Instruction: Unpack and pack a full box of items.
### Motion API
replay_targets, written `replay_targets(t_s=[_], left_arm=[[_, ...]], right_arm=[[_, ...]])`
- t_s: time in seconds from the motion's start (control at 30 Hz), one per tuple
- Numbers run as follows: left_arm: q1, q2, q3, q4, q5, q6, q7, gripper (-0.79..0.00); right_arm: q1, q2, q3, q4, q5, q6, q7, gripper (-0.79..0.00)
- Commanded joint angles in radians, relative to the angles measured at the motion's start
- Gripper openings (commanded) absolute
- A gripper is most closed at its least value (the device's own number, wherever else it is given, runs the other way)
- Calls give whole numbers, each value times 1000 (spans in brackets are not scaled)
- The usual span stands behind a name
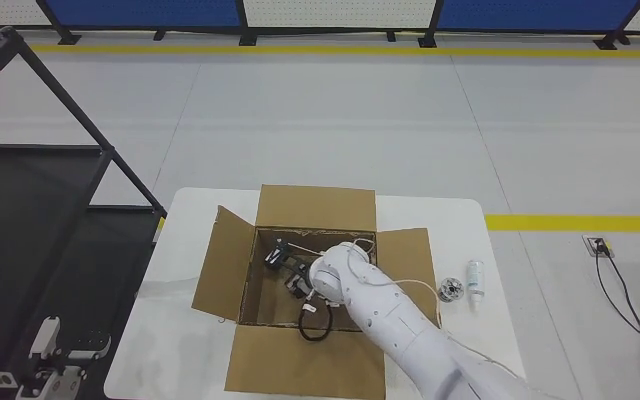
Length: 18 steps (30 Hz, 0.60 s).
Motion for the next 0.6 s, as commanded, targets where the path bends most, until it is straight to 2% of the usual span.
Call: replay_targets(t_s=[0.0,0.03,0.1,0.13,0.33,0.4,0.57], left_arm=[[0,0,1,-2,3,0,3,0],[0,0,2,-3,3,-1,4,0],[1,-1,3,-3,4,-2,6,0],[1,-1,3,-3,4,-2,6,0],[1,-1,1,-4,4,0,10,0],[0,-1,1,-4,4,1,9,0],[-2,-1,1,-2,3,2,11,0]], right_arm=[[-22,23,22,-62,-11,12,30,-212],[-36,35,33,-91,-19,18,52,-182],[-64,57,57,-159,-32,29,88,-46],[-77,68,69,-189,-42,37,112,-22],[-162,121,134,-371,-99,54,201,-22],[-187,133,150,-420,-122,68,209,-46],[-224,148,175,-471,-166,103,219,-83]])
